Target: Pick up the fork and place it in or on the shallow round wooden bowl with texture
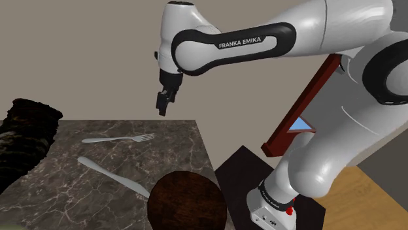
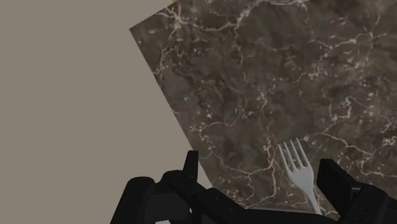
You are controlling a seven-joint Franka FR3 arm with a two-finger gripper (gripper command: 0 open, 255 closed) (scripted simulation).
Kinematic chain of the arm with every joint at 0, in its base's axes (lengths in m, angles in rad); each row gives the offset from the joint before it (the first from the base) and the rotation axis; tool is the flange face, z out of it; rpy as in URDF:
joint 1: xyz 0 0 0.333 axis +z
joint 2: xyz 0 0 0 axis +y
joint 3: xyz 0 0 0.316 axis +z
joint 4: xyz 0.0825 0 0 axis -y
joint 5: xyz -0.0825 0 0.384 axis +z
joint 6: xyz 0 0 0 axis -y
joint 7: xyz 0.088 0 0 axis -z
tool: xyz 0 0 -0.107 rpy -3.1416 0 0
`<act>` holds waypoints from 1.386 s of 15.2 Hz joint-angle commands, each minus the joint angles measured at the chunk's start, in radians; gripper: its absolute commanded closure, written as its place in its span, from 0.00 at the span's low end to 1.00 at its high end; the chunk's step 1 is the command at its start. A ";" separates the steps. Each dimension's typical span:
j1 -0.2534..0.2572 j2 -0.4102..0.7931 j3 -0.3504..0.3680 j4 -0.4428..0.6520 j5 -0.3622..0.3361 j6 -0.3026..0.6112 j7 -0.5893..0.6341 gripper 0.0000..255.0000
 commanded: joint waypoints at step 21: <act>0.099 0.379 0.078 0.172 -0.104 0.147 -0.029 0.00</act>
